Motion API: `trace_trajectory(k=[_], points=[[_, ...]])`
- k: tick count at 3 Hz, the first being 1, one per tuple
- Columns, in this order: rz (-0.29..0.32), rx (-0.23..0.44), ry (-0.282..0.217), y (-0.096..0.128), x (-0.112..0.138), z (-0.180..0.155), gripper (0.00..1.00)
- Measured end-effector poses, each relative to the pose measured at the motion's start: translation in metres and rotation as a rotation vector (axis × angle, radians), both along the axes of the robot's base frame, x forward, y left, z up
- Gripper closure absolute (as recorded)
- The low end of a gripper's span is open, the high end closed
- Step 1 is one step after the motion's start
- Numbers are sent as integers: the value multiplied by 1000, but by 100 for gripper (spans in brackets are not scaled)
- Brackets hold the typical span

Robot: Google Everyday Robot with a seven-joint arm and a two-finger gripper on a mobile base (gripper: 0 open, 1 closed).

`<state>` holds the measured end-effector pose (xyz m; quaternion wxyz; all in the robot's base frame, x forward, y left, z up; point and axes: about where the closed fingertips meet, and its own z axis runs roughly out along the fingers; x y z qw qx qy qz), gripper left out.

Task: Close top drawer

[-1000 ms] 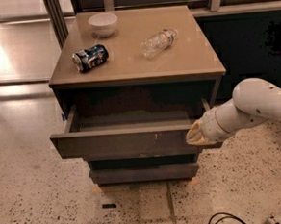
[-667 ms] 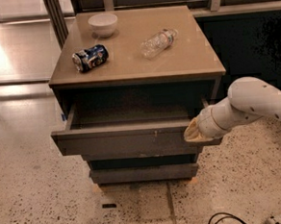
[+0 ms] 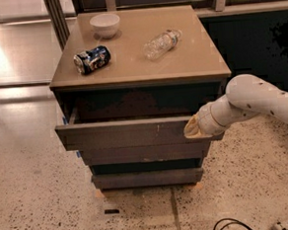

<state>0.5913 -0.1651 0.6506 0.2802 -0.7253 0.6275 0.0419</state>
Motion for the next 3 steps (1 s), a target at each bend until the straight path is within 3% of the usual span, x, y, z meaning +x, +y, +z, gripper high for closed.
trace_trajectory(k=[1,3], points=[[14,-7,-53,3,29,11,100],[36,-11,-76,8,50,3,100]])
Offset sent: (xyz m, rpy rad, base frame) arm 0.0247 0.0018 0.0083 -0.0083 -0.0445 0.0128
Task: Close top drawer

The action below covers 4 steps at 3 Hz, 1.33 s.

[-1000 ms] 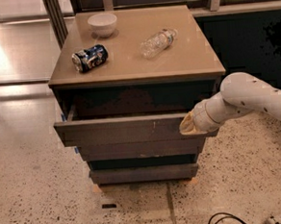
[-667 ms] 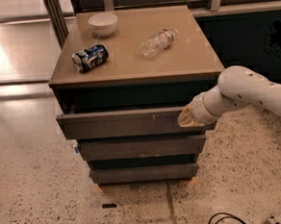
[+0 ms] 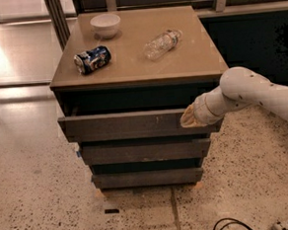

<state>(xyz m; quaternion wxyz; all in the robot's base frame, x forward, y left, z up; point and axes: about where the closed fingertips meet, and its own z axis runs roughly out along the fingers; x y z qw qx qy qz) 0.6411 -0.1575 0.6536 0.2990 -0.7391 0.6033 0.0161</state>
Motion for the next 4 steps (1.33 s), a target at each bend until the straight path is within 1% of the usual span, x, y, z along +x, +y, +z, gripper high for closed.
trace_trajectory(k=[1,2,3,4], points=[[9,-2,-16,2,11,-1,100],[21,-9,-51,7,33,-2,100],[28,-16,-75,10,43,0,100],[26,-16,-74,9,43,2,100]])
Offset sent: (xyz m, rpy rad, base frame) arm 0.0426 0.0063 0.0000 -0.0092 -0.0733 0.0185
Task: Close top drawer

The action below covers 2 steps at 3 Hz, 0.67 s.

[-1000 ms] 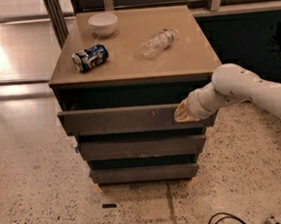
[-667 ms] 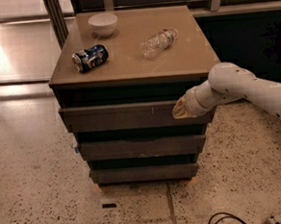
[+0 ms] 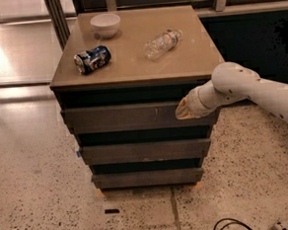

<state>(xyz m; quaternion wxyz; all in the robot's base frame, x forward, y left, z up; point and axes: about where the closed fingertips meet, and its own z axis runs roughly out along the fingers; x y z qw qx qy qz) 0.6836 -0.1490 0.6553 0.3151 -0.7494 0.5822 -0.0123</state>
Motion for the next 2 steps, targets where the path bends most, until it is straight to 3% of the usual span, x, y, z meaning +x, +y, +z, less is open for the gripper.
trace_trajectory(k=[1,2], points=[[-54,14,-21,-18,-2,15,100],[-164,23,-70,-56,-7,43,99]])
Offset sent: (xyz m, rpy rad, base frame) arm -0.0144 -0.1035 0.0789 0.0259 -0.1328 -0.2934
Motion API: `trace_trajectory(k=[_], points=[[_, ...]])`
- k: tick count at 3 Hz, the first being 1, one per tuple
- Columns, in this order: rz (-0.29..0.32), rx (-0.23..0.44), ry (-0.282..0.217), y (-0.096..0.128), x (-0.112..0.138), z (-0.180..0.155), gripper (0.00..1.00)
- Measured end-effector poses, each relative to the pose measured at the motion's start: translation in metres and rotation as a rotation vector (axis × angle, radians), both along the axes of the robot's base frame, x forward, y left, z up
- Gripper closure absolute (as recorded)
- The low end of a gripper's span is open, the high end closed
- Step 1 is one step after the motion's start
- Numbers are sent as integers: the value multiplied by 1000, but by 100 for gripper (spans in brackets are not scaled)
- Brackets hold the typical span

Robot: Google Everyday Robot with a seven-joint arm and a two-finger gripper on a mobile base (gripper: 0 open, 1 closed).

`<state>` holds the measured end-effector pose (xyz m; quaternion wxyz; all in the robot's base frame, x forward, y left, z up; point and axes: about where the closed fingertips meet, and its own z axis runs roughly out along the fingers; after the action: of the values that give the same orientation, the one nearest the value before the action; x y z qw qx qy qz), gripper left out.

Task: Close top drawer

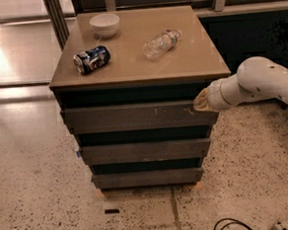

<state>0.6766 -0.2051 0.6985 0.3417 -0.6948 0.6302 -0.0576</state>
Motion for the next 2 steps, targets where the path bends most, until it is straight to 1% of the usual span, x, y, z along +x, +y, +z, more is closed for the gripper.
trace_trajectory(k=[1,2], points=[[0,0,-1,0,0,0,92],[0,0,-1,0,0,0,65]])
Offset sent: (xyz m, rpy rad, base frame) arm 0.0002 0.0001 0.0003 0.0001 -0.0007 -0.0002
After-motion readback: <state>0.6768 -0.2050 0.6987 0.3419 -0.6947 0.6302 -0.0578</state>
